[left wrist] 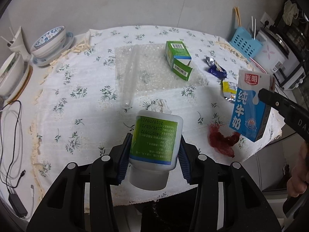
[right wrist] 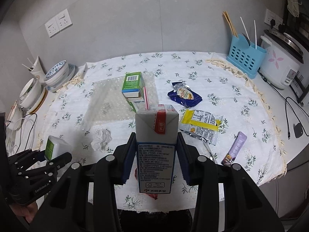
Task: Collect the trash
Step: 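Carry the bottle and milk carton with both tools over the black bin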
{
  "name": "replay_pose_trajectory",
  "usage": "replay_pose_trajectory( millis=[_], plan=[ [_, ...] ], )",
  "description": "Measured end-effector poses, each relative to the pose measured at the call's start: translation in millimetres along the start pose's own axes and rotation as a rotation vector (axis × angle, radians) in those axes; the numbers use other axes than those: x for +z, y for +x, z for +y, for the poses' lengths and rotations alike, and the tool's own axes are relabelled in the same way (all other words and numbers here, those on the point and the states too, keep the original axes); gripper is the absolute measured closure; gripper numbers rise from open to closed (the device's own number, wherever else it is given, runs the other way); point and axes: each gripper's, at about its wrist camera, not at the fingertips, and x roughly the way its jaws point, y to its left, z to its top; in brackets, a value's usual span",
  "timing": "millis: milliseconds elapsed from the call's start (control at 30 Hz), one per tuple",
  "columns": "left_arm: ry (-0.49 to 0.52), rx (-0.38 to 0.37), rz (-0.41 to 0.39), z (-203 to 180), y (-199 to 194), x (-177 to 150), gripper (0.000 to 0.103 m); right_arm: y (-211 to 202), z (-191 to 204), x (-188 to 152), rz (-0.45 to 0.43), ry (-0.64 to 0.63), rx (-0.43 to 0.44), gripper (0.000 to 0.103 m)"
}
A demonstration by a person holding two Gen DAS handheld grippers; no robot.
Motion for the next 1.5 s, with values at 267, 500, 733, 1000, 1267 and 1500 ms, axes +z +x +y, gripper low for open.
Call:
replay_pose_trajectory(
  millis=[267, 500, 733, 1000, 1267, 1500],
  plan=[
    [-0.048, 0.011, -0.011, -11, -24, -23, 0.059, -26, -3, -18, 0.000, -0.038, 0.031, 0.064],
    [-0.065, 0.026, -0.025, -22, -43, -45, 0.059, -47, -10, -37, -0.007, -0.054, 0.049, 0.064],
    [-0.082, 0.033, -0.031, -32, -54, -62, 0.059, -62, -17, -52, -0.011, -0.060, 0.063, 0.064],
    [-0.092, 0.037, -0.036, -47, -63, -79, 0.059, -74, -31, -69, -0.010, -0.063, 0.074, 0.064],
    [-0.097, 0.034, -0.030, -64, -65, -96, 0.059, -82, -45, -84, 0.000, -0.058, 0.081, 0.064],
    [-0.093, 0.027, -0.021, -80, -65, -111, 0.059, -88, -53, -99, 0.006, -0.060, 0.084, 0.064]
  ],
)
